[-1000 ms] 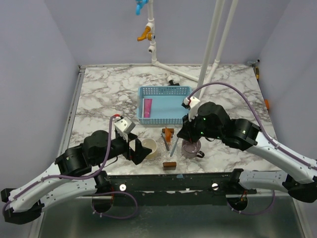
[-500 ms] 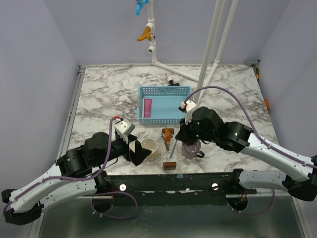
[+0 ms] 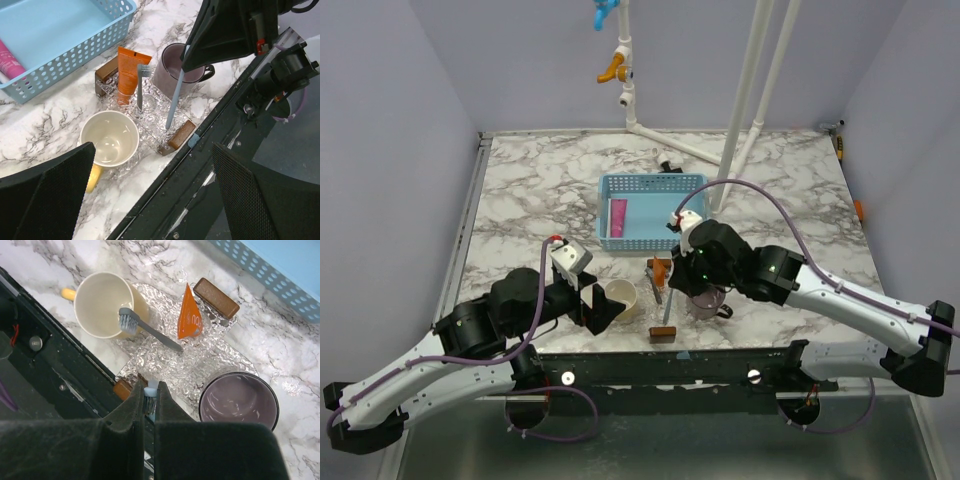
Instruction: Prepare toiletry sets of a toothbrush and toothpaste on the tray
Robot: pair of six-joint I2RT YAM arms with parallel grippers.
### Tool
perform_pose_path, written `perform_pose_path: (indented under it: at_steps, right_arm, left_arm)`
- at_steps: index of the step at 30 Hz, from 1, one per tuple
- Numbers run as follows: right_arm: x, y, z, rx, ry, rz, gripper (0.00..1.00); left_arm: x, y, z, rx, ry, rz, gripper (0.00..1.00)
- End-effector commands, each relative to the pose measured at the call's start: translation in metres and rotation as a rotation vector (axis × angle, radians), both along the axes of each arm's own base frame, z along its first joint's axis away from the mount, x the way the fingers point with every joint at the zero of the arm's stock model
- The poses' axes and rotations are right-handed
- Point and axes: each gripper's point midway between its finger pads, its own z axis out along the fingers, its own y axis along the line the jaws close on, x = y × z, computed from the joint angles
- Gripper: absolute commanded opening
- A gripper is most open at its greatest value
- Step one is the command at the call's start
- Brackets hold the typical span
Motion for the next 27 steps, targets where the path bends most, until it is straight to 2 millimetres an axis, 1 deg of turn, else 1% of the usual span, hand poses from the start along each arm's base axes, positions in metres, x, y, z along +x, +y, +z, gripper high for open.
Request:
perform_pose_path:
  at_steps: [1,6,11,16,23,27]
  right_arm:
    - [-0.005,0.006,-0.015,-0.015,0.037,0.015,0.0]
    - [-0.006,0.007,-0.029,-0.043,0.066,0.014,0.0]
    - [-0.01,0.013,-0.035,-0.034,0.101,0.028,0.0]
    - [-0.012,0.014,-0.042,-0.05,0.126,0.026,0.0]
    - [-0.009,0.009,-0.053,-0.097,0.138,-0.001,0.01]
    - [-0.008,0.007,-0.055,-0.109,0.138,-0.019,0.05]
  left_arm:
    - [0.003,0.0,-0.001,-0.002,-0.017,0.013,0.99]
    - [0.004,-0.001,-0.002,-0.001,-0.018,0.012,0.99]
    - [0.004,-0.002,-0.004,0.003,-0.014,0.01,0.99]
    - [0.004,-0.003,-0.004,0.006,-0.015,0.008,0.99]
    - [0.004,-0.003,-0.005,0.01,-0.015,0.007,0.99]
    - [0.004,-0.003,-0.005,0.01,-0.016,0.005,0.99]
